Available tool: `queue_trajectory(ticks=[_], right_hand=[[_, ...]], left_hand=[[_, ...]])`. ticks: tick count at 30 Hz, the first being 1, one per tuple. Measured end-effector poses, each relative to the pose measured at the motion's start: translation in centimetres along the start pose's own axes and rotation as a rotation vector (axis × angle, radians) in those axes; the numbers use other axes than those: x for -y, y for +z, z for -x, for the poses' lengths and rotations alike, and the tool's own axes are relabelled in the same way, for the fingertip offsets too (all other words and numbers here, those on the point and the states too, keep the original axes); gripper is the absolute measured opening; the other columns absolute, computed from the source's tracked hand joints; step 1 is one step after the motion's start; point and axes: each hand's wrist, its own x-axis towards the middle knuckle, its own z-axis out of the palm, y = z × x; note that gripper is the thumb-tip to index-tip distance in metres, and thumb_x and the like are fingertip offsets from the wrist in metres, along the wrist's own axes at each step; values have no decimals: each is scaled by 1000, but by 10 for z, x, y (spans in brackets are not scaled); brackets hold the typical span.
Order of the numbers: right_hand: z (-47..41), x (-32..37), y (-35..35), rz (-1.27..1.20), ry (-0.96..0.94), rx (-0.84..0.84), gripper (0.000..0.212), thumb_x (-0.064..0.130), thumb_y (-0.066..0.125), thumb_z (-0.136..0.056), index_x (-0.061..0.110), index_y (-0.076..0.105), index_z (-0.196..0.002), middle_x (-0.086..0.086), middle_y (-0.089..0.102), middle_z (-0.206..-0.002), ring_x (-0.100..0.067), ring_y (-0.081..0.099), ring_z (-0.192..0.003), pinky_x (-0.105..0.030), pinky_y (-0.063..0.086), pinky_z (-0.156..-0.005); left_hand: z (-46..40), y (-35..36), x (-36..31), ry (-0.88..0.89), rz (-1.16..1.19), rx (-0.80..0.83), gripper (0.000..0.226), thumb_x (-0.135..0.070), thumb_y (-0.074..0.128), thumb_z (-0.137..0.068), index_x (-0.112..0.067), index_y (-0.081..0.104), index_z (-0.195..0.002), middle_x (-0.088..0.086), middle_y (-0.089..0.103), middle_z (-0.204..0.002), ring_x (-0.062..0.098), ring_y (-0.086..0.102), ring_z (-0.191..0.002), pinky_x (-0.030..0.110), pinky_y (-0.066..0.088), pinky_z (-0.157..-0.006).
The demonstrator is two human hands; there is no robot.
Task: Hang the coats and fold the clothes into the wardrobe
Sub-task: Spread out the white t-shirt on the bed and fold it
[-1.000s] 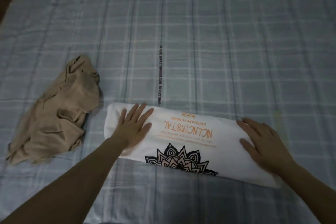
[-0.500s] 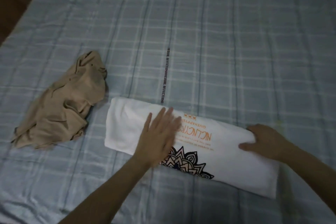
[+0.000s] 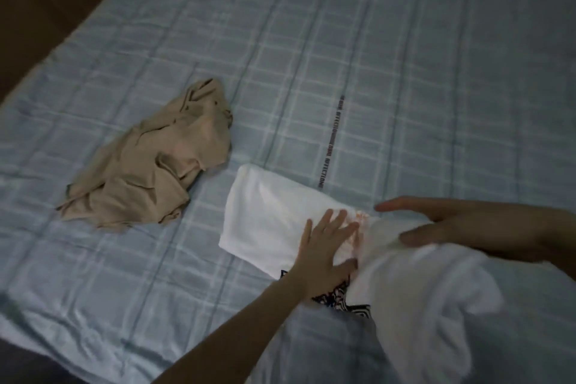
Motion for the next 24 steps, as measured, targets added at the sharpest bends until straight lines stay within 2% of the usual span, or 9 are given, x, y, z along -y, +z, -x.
queue_trajectory(ticks=[3, 5, 6, 9, 12, 14, 17, 21, 24], right_hand=[[-47, 50, 31, -102, -15, -27, 29, 42, 64, -87, 32, 64, -114, 0, 72, -108, -17, 69, -100, -36, 54, -86], [-83, 74, 59, -237, -35, -91, 19, 36, 56, -95, 21, 61, -104, -12, 67, -95, -19, 66, -83, -30, 56, -65], [-100, 82, 73, -369, -43, -104, 20, 36, 54, -96, 21, 56, -108, -14, 65, -96, -23, 66, -83, -32, 58, -65], [-143, 83, 108, -485, -164, -286, 39, 31, 50, -99, 31, 36, -136, -19, 65, -111, -33, 69, -95, -44, 58, -83], [-154, 53, 128, 84, -469, -764, 44, 6, 46, -93, 24, 47, -133, -6, 64, -111, -17, 62, -100, -41, 48, -94], [-160, 19, 133, 468, -465, -906, 53, 6, 50, -86, 18, 45, -138, -10, 50, -135, -24, 48, -123, -43, 40, -106], [-175, -21, 139, 785, -303, -938, 61, 37, 40, -92, 17, 32, -149, -17, 23, -157, -36, 23, -143, -52, 21, -116], [-186, -21, 146, 741, -200, -1019, 62, 43, 24, -96, 17, 24, -152, -20, 16, -158, -37, 14, -146, -51, 11, -118], [-186, -13, 138, 737, -201, -1019, 65, 35, 28, -88, 15, 28, -151, -18, 33, -152, -34, 32, -139, -49, 24, -114]], left_hand=[[8, -64, -4, -312, 1325, -3, 30, -25, 54, -95, -15, 69, -118, 10, 63, -130, 17, 58, -122, 38, 37, -110], [22, -108, 13, -360, 1795, 23, 52, -37, 63, -87, -2, 63, -125, 20, 62, -128, 27, 60, -119, 39, 44, -106], [30, -125, 25, -334, 1819, -54, 65, -41, 68, -85, 1, 56, -133, 22, 58, -132, 29, 55, -125, 41, 41, -110], [44, -160, 56, -533, 1602, -250, 76, -56, 64, -85, -9, 48, -141, 16, 55, -139, 28, 48, -132, 43, 31, -116], [38, -175, 71, -660, 1176, -321, 50, -48, 55, -93, -14, 59, -130, 7, 68, -121, 22, 64, -110, 35, 48, -98], [32, -180, 75, -684, 730, -441, 51, -43, 66, -89, -18, 53, -132, -1, 67, -114, 14, 65, -96, 28, 51, -81], [26, -177, 71, -476, 384, -466, 67, -37, 74, -83, -22, 41, -140, -8, 53, -125, 8, 52, -108, 19, 41, -82], [10, -157, 84, -74, 130, -375, 61, -23, 76, -80, -11, 50, -134, -1, 53, -128, 5, 47, -115, 24, 39, -100], [0, -166, 107, -148, 73, -383, 55, -30, 68, -78, -8, 54, -126, 6, 59, -118, 21, 55, -110, 40, 46, -94]])
